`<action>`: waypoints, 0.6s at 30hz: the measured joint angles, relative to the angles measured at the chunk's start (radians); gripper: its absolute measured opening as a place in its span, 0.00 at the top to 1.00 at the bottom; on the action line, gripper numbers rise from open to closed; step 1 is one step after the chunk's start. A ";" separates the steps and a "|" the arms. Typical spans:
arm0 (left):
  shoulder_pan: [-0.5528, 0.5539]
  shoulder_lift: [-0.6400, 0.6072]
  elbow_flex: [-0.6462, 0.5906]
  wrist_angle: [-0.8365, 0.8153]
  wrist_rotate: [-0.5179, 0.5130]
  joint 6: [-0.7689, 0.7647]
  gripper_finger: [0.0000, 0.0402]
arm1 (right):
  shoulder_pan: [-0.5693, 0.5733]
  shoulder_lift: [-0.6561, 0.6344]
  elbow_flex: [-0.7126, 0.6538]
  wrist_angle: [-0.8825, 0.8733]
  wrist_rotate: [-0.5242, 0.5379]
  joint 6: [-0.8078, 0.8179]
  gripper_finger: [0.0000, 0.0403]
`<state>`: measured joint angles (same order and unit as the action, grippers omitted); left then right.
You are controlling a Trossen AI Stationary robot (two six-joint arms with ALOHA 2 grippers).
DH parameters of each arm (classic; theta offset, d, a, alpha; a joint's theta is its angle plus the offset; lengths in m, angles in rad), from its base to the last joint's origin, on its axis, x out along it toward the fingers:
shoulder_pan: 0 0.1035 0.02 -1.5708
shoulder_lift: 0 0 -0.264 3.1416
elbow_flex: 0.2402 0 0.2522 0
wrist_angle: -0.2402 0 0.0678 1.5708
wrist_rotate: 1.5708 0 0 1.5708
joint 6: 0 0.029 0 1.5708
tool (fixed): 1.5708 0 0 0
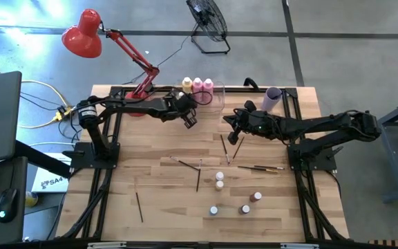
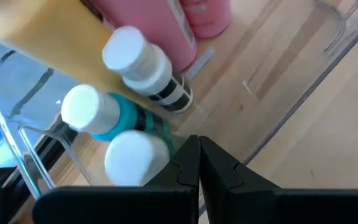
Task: Pick & Place Paint Supplies
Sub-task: Adjust the small green paint bottle in the transparent bin, then put the small red paint bottle into the transparent bin
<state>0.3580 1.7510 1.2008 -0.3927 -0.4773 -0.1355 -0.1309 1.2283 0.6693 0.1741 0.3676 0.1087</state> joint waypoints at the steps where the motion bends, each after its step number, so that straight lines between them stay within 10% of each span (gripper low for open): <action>1: 0.000 0.000 0.007 0.001 0.002 0.004 1.00 | 0.000 0.000 0.000 0.000 0.000 0.000 1.00; 18: -0.055 -0.066 0.148 0.012 -0.078 0.305 1.00 | 0.000 0.000 0.000 -0.044 0.000 -0.008 1.00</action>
<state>0.3035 1.6854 1.3487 -0.3803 -0.5554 0.1695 -0.1310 1.2285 0.6689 0.1304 0.3674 0.1008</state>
